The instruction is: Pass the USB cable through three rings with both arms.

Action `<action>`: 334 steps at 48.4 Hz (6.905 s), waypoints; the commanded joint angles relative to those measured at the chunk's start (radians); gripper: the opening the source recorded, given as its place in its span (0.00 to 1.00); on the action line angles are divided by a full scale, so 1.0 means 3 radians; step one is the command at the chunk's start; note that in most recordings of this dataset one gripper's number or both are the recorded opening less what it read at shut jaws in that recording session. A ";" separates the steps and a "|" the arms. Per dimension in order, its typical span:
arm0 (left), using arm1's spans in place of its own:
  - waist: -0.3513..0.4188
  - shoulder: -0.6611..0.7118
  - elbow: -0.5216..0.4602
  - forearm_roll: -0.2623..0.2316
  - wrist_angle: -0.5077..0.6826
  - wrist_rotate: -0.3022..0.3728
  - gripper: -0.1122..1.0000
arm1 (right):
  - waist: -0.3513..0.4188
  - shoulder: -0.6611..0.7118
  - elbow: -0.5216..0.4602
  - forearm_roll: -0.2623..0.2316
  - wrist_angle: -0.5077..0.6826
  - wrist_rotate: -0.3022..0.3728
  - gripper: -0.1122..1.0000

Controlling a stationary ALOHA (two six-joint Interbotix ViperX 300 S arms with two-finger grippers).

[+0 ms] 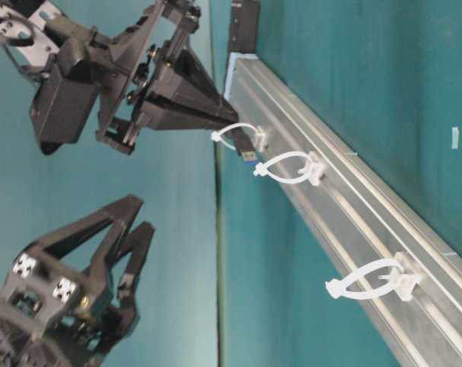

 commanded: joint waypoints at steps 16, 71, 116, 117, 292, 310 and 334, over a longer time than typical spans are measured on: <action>0.0026 0.0557 -0.0348 0.0010 -0.0020 -0.0041 0.94 | 0.0031 0.0026 -0.0061 0.0107 0.0005 -0.0031 0.18; 0.0082 0.1350 -0.0839 0.0005 -0.0107 -0.0128 0.93 | 0.0051 0.0026 -0.0056 0.0148 0.0020 -0.0026 0.18; 0.0077 0.1329 -0.0798 0.0020 -0.0097 -0.0015 0.17 | 0.0051 0.0010 -0.0026 0.0153 -0.0031 0.0010 0.18; 0.0082 0.1335 -0.0798 0.0020 -0.0097 -0.0015 0.17 | 0.0051 0.0010 -0.0020 0.0148 -0.0041 0.0031 0.18; -0.0210 0.0419 0.0051 0.0020 0.0118 -0.0383 0.97 | 0.0501 -0.0046 0.0266 -0.0460 -0.0670 0.0818 0.17; -0.0220 -0.0210 0.0516 0.0020 0.0179 -0.0389 0.95 | 0.0537 -0.0072 0.0291 -0.0460 -0.0614 0.0506 0.17; -0.0205 -0.0588 0.0772 0.0020 0.0424 -0.0440 0.95 | 0.0614 -0.0138 0.0327 -0.0465 -0.0547 0.0491 0.17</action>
